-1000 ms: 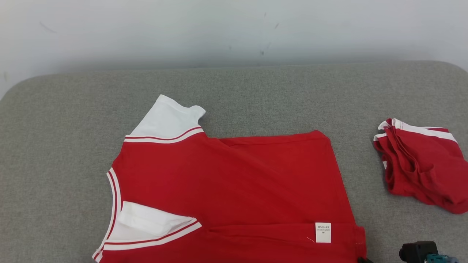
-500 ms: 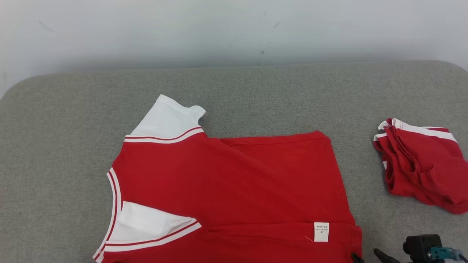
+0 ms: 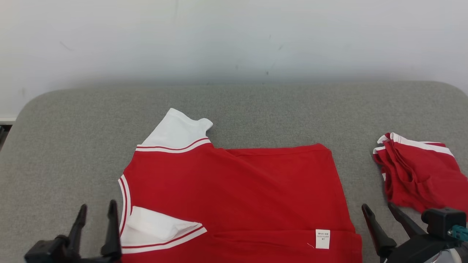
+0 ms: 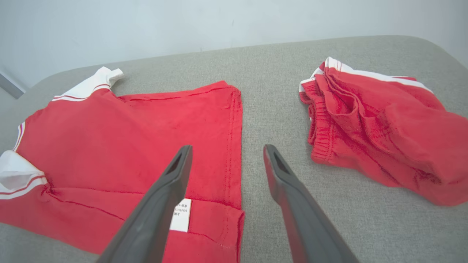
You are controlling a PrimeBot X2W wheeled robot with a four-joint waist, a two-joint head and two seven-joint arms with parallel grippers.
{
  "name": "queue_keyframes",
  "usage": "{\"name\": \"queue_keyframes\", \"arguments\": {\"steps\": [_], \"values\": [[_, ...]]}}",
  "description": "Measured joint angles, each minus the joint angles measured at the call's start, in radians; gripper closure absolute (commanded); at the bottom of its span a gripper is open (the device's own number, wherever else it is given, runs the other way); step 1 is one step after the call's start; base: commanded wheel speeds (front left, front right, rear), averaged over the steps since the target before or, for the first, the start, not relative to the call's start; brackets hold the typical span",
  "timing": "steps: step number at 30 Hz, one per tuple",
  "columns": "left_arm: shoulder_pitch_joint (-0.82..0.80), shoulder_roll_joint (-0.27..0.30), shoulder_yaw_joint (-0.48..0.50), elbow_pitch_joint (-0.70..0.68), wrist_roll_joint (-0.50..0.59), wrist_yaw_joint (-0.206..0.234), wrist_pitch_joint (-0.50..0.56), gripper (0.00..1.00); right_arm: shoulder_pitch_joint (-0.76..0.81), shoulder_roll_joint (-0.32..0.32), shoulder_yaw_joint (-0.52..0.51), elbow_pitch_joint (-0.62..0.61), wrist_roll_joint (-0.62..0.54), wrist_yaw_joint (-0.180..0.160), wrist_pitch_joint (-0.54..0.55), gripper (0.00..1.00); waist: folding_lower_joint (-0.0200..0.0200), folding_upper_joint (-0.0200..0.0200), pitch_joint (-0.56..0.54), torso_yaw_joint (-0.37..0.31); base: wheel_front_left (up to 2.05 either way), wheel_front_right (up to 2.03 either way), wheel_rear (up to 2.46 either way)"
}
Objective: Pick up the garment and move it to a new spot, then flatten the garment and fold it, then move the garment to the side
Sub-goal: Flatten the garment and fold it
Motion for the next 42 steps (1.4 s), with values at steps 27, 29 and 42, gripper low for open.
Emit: {"name": "queue_keyframes", "arguments": {"steps": [27, 29, 42], "values": [[-0.083, 0.000, -0.096, 0.109, 0.059, -0.036, -0.025, 0.00, -0.149, 0.137, -0.012, 0.145, -0.071, -0.032, -0.291, 0.00, 0.0000, 0.0000, -0.080, -0.078, 0.00, 0.00, 0.00], [-0.082, 0.000, -0.094, 0.109, 0.059, -0.036, -0.025, 0.00, -0.149, 0.137, -0.012, 0.149, -0.071, -0.032, -0.297, 0.00, 0.0001, 0.0000, -0.080, -0.078, 0.00, 0.00, 0.00], [-0.068, 0.002, -0.093, 0.127, 0.058, -0.037, -0.024, 0.00, -0.148, 0.136, -0.001, 0.176, -0.081, -0.030, -0.334, 0.00, 0.0000, 0.0000, -0.079, -0.068, 0.00, 0.00, 0.00]]}}
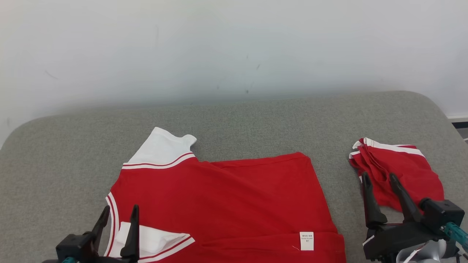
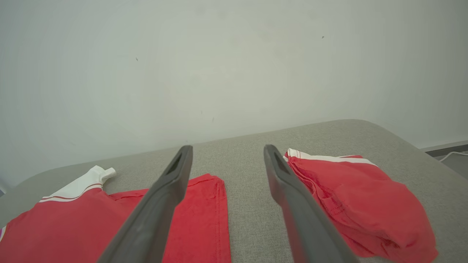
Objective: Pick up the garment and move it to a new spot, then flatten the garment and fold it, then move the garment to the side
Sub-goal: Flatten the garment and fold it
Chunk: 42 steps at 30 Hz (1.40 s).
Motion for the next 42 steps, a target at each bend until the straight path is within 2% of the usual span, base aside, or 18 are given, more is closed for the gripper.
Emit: {"name": "queue_keyframes", "arguments": {"steps": [17, 22, 30, 35, 42], "values": [[0.000, 0.004, -0.019, 0.002, 0.000, -0.010, 0.010, 0.00, 0.000, -0.006, 0.016, 0.012, -0.018, 0.016, -0.025, 0.00, 0.0000, 0.0001, 0.015, 0.003, 0.00, 0.00, 0.00], [-0.028, 0.053, -0.021, -0.001, 0.010, -0.031, 0.047, 0.00, 0.000, -0.013, 0.034, -0.017, -0.030, 0.027, -0.025, 0.00, 0.0000, 0.0001, 0.047, 0.000, 0.00, 0.00, 0.00], [-0.252, 0.121, -0.020, 0.018, 0.034, -0.089, 0.171, 0.00, -0.005, -0.035, 0.052, -0.071, -0.043, 0.043, -0.014, 0.00, 0.0001, 0.0001, 0.131, -0.015, 0.00, 0.00, 0.00], [-0.391, 0.174, -0.026, 0.082, 0.037, -0.130, 0.284, 0.00, -0.020, -0.049, 0.059, -0.103, -0.052, 0.047, -0.008, 0.00, 0.0002, 0.0001, 0.195, -0.038, 0.00, 0.00, 0.00], [-0.566, 0.235, -0.016, 0.180, 0.041, -0.141, 0.430, 0.00, -0.018, -0.067, 0.070, -0.143, -0.063, 0.061, 0.004, 0.00, 0.0002, 0.0002, 0.286, -0.092, 0.00, 0.00, 0.00]]}}
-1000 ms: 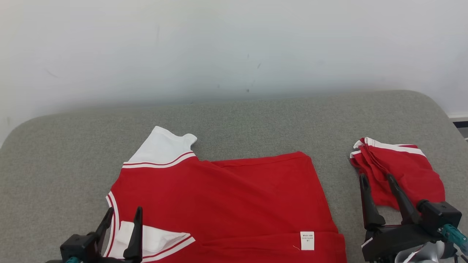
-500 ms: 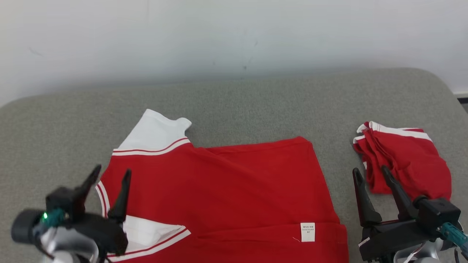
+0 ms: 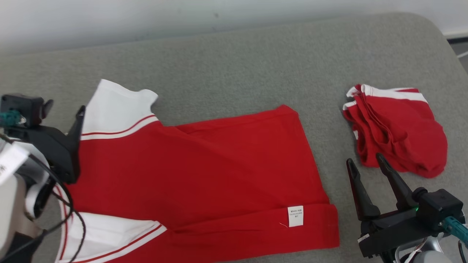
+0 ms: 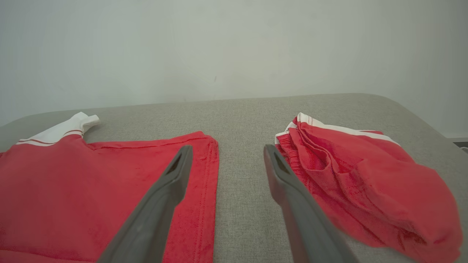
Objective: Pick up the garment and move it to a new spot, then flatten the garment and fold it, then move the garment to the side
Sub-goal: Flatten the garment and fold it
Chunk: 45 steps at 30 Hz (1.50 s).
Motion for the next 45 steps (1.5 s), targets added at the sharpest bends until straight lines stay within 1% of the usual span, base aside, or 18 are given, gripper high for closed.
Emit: {"name": "queue_keyframes", "arguments": {"steps": [5, 8, 10, 14, 17, 20, 23, 30, 31, 32, 33, 34, 38, 42, 45], "values": [[-0.067, 0.045, 0.030, 0.083, -0.004, -0.001, 0.106, 0.00, -0.022, -0.006, 0.007, -0.025, -0.006, 0.011, 0.008, 0.00, 0.0000, 0.0000, 0.066, -0.049, 0.00, 0.00, 0.00], [-0.116, 0.079, 0.027, 0.091, 0.017, -0.001, 0.161, 0.00, -0.049, -0.007, 0.008, -0.035, -0.006, 0.018, 0.008, 0.00, 0.0000, 0.0000, 0.108, -0.078, 0.00, 0.00, 0.00], [-0.158, 0.088, 0.027, 0.101, 0.021, -0.001, 0.190, 0.00, -0.060, -0.008, 0.008, -0.033, -0.006, 0.023, 0.008, 0.00, 0.0000, 0.0000, 0.137, -0.096, 0.00, 0.00, 0.00], [-0.232, 0.085, 0.006, 0.146, 0.031, -0.002, 0.245, 0.00, -0.085, -0.007, 0.002, -0.026, -0.006, 0.025, 0.008, 0.00, 0.0000, 0.0001, 0.191, -0.128, 0.00, 0.00, 0.00], [-0.254, 0.084, 0.001, 0.178, 0.047, -0.005, 0.279, 0.00, -0.095, -0.007, 0.001, -0.018, -0.006, 0.026, 0.007, 0.00, 0.0000, 0.0001, 0.222, -0.147, 0.00, 0.00, 0.00], [-0.286, 0.086, 0.005, 0.188, 0.063, 0.014, 0.300, 0.00, -0.106, -0.007, 0.001, -0.009, -0.006, 0.026, 0.005, 0.00, 0.0000, 0.0001, 0.242, -0.161, 0.00, 0.00, 0.00], [-0.304, 0.086, 0.006, 0.195, 0.071, 0.028, 0.322, 0.00, -0.105, -0.007, 0.003, 0.002, -0.006, 0.027, 0.002, 0.00, -0.0001, 0.0001, 0.248, -0.165, 0.00, 0.00, 0.00], [-0.314, 0.084, 0.002, 0.204, 0.071, 0.032, 0.354, 0.00, -0.108, -0.006, 0.016, 0.010, -0.006, 0.035, -0.001, 0.00, -0.0002, 0.0001, 0.242, -0.159, 0.00, 0.00, 0.00], [-0.314, 0.084, 0.002, 0.204, 0.071, 0.032, 0.354, 0.20, -0.108, -0.006, 0.016, 0.010, -0.006, 0.035, -0.001, 0.00, -0.0002, 0.0001, 0.242, -0.159, 0.00, 0.00, 0.00], [-0.314, 0.083, 0.001, 0.203, 0.071, 0.031, 0.354, 0.63, -0.109, -0.006, 0.017, 0.011, -0.006, 0.035, -0.001, 0.00, -0.0002, 0.0001, 0.241, -0.158, 0.00, 0.00, 0.00], [-0.314, 0.081, 0.000, 0.203, 0.070, 0.031, 0.355, 0.88, -0.110, -0.006, 0.018, 0.012, -0.006, 0.035, -0.001, 0.00, -0.0002, 0.0000, 0.240, -0.158, 0.00, 0.00, 0.00], [-0.314, 0.077, -0.002, 0.203, 0.069, 0.028, 0.356, 1.00, -0.112, -0.006, 0.019, 0.013, -0.006, 0.036, -0.001, 0.00, -0.0002, 0.0000, 0.240, -0.158, 0.00, 0.00, 0.00], [-0.314, 0.063, -0.008, 0.203, 0.065, 0.025, 0.363, 1.00, -0.125, -0.009, 0.031, 0.018, -0.006, 0.046, 0.001, 0.00, -0.0002, 0.0000, 0.238, -0.158, 0.00, 0.00, 0.00], [-0.314, 0.067, -0.007, 0.188, 0.063, 0.025, 0.371, 1.00, -0.140, -0.019, 0.063, 0.026, -0.016, 0.072, 0.031, 0.00, -0.0003, 0.0000, 0.242, -0.159, 0.00, 0.00, 0.00], [-0.317, 0.067, -0.003, 0.174, 0.056, 0.025, 0.372, 1.00, -0.214, -0.026, 0.093, 0.032, -0.015, 0.095, 0.080, 0.00, -0.0002, 0.0000, 0.250, -0.158, 0.00, 0.00, 0.00]]}}
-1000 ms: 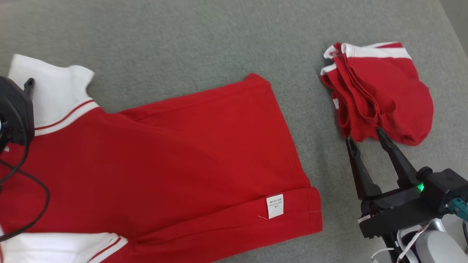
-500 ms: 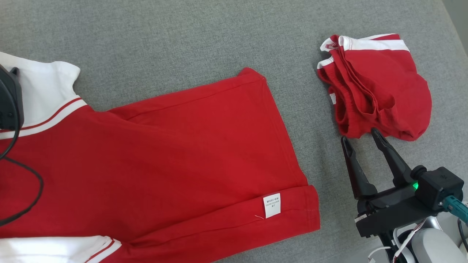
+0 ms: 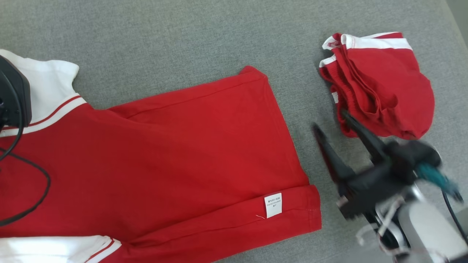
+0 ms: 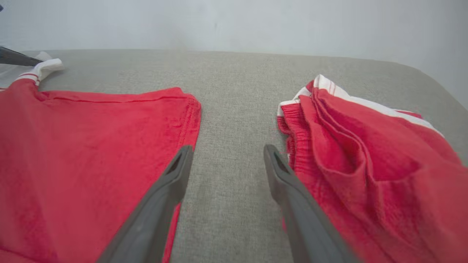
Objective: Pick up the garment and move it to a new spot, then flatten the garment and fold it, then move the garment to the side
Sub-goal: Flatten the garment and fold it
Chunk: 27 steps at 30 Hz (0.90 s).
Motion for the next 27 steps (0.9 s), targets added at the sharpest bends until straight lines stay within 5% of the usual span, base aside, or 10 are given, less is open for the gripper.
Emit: {"name": "queue_keyframes", "arguments": {"steps": [11, 24, 27], "values": [[-0.044, -0.005, -0.010, -0.034, -0.007, -0.018, 0.009, 1.00, -0.390, 0.050, 0.121, 0.141, 0.059, 0.032, 0.392, 0.00, 0.0001, 0.0000, 0.033, 0.028, 0.00, 0.00, 0.00], [-0.065, 0.001, -0.010, -0.056, -0.009, -0.026, 0.017, 1.00, -0.537, 0.097, 0.139, 0.284, 0.110, 0.034, 0.569, 0.00, 0.0000, 0.0000, 0.061, 0.039, 0.00, 0.00, 0.00], [-0.080, -0.001, -0.014, -0.061, -0.009, -0.026, 0.022, 1.00, -0.554, 0.096, 0.135, 0.298, 0.125, 0.037, 0.589, 0.27, 0.0001, 0.0000, 0.068, 0.041, 0.00, 0.00, 0.00]]}}
